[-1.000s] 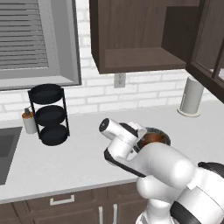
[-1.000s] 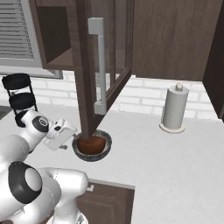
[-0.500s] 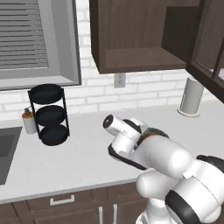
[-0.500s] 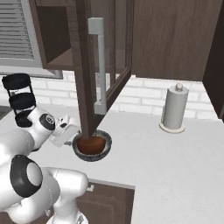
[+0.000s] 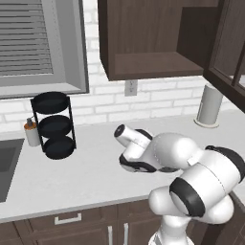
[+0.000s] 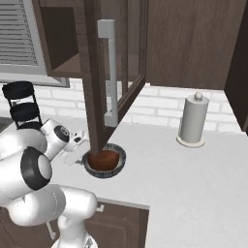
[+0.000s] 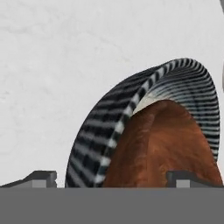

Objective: Pick up the bowls on the counter and stack them on top of one another in the open cabinet. Place the smaller bowl on top of the larger bowl.

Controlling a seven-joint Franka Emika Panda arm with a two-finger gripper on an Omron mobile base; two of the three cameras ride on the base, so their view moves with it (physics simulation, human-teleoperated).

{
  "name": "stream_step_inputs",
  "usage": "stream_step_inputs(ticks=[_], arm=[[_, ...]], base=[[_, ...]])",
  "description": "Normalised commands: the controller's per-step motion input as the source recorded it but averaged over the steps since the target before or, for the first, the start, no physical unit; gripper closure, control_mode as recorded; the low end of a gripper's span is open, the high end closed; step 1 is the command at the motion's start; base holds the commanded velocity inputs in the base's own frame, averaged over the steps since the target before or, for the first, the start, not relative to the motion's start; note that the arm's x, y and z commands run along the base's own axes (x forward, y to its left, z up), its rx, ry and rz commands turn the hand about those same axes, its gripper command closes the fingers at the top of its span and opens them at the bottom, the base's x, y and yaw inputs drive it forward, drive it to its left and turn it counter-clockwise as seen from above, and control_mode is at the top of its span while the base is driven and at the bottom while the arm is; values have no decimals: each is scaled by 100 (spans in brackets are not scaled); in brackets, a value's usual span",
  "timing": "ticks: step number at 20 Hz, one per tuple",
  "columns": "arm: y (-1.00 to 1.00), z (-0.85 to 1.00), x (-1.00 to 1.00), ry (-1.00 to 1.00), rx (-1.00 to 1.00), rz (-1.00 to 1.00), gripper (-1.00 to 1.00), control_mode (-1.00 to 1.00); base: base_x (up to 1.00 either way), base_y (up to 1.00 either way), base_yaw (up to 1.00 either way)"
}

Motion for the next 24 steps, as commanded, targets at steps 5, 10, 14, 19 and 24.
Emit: stream_step_inputs(ticks=[5, 10, 14, 19, 24], arm=[[0, -35, 1, 16, 0, 0, -100, -100], [0, -49, 3, 7, 0, 0, 100, -100], [-15, -44, 6, 0, -1, 0, 100, -100], [-2, -14, 1, -7, -2, 0, 100, -100], [-14, 5, -22, -16, 0, 3, 100, -100]], base=[[0, 0, 0], [0, 0, 0], [0, 0, 0], [0, 0, 0], [0, 0, 0]])
